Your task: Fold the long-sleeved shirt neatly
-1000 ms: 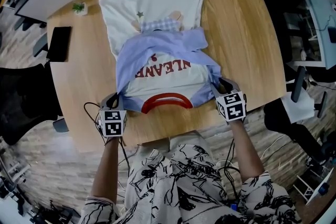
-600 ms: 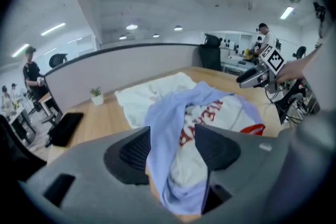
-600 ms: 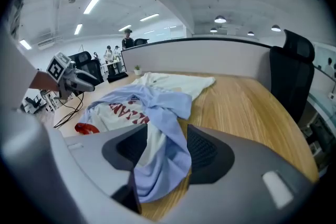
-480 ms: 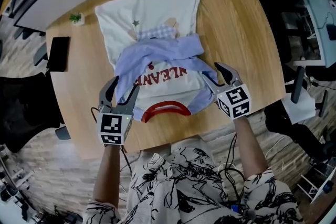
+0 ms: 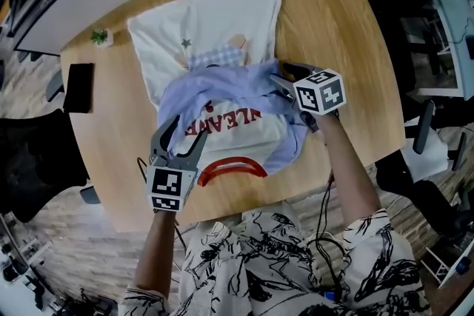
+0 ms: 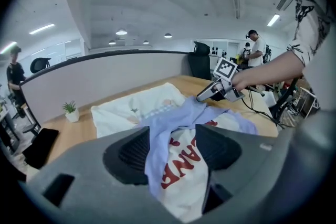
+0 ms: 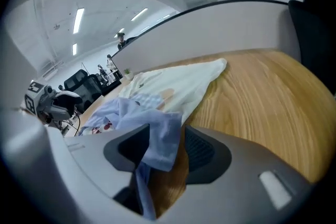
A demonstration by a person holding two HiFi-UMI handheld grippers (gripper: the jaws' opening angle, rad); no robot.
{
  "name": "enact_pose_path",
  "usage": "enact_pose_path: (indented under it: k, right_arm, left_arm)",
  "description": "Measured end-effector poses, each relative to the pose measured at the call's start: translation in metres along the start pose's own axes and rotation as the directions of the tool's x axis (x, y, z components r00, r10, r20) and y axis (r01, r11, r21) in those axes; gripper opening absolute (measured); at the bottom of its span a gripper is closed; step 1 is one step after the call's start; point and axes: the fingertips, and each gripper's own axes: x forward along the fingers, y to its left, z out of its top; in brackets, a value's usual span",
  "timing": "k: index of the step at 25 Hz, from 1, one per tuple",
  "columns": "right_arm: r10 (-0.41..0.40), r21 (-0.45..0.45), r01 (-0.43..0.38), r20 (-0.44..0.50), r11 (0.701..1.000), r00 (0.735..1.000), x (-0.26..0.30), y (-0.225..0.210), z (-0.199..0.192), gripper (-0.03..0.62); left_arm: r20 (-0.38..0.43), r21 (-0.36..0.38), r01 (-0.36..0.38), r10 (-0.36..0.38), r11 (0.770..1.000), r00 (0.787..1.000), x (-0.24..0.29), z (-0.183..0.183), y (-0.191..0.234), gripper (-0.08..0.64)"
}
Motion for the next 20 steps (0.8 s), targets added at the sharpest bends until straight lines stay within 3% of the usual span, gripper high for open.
enact_pose_path:
  k: [2,4,5,7,11,13,16,18,20]
  right_arm:
    - [0.037,0.044,-0.035,-0.027,0.998,0.999,0.006,-0.002,-0.003,0.180]
    - [0.069,0.085,-0.066,-0.027,0.994,0.997,0.007,-0.003,-0.004,0.050]
    - [0.082,0.094,-0.081,-0.013,0.992,0.997,0.004,-0.001,-0.002,0.020]
    - [0.107,0.069,-0.108,0.028,0.992,0.994,-0.010,0.011,0.010,0.017]
    - [0.179,-0.112,-0.164,0.146,0.980,0.973,-0.063,0.089,0.055,0.017]
    - [0.256,-0.187,-0.222,0.183,0.957,0.949,-0.086,0.148,0.071,0.017]
    - [0.327,-0.312,-0.265,0.166,0.912,0.930,-0.105,0.216,0.073,0.017]
    - [0.347,-0.370,-0.269,0.161,0.889,0.924,-0.109,0.241,0.073,0.017]
    - [0.373,-0.353,-0.295,0.176,0.888,0.911,-0.114,0.256,0.072,0.017]
  left_arm:
    - [-0.009,-0.007,0.003,-0.003,1.000,1.000,0.002,-0.002,0.001,0.282]
    - [-0.017,-0.011,0.005,-0.005,1.000,1.000,0.005,-0.004,0.003,0.282]
    - [-0.021,-0.011,0.006,-0.006,1.000,1.000,0.006,-0.004,0.003,0.282]
    - [-0.021,-0.007,0.012,-0.012,1.000,1.000,0.009,-0.002,0.003,0.282]
    - [0.037,0.042,0.056,-0.058,0.998,0.998,0.006,0.016,-0.012,0.284]
    - [0.081,0.134,0.087,-0.099,0.987,0.992,-0.002,0.034,-0.028,0.295]
    - [0.141,0.285,0.081,-0.125,0.955,0.982,-0.019,0.062,-0.053,0.299]
    - [0.175,0.309,0.085,-0.144,0.947,0.974,-0.024,0.072,-0.064,0.298]
    - [0.176,0.344,0.094,-0.162,0.934,0.971,-0.026,0.074,-0.071,0.293]
